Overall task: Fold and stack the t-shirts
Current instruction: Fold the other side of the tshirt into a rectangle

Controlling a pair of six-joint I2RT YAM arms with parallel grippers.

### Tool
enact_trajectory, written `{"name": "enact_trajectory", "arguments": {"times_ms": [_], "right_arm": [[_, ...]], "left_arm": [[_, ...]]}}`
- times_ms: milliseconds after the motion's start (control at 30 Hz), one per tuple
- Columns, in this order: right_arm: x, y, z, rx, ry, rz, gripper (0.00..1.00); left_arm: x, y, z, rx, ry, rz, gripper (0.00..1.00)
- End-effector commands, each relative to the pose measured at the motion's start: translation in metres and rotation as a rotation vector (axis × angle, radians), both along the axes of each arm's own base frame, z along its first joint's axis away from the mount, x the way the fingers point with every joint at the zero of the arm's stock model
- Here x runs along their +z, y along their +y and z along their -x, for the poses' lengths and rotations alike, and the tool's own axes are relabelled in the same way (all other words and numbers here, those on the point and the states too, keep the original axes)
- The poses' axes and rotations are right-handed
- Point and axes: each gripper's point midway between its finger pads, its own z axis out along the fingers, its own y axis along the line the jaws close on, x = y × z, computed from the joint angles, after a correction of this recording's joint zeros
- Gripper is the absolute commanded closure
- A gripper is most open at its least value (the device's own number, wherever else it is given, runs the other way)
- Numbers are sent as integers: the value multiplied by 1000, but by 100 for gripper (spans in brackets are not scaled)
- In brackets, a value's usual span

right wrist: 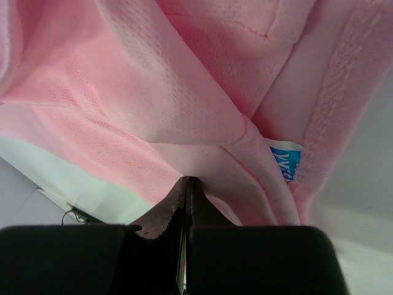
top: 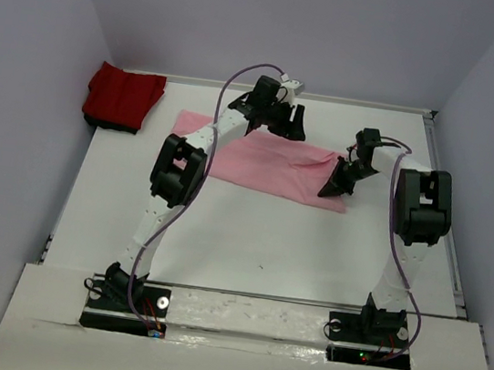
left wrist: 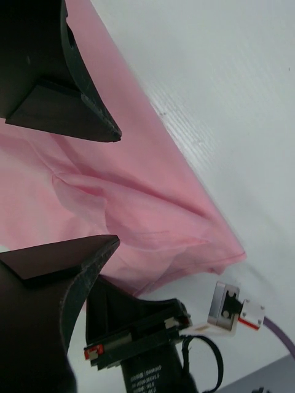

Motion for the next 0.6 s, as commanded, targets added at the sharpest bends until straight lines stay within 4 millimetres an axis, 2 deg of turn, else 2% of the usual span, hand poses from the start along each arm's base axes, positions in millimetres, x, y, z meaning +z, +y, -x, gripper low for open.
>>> {"name": "enact_trajectory", "arguments": {"times_ms": [0, 200, 567], "right_arm": [[1, -2, 11, 25, 17, 35, 100], [1, -1, 9, 22, 19, 32, 100], [2, 3, 8, 31, 14, 28, 100]], "left_arm": [[62, -29, 23, -171, -55, 166, 29], [49, -34, 38, -238, 7, 194, 32], [16, -22, 38, -223, 35, 86, 34]]}}
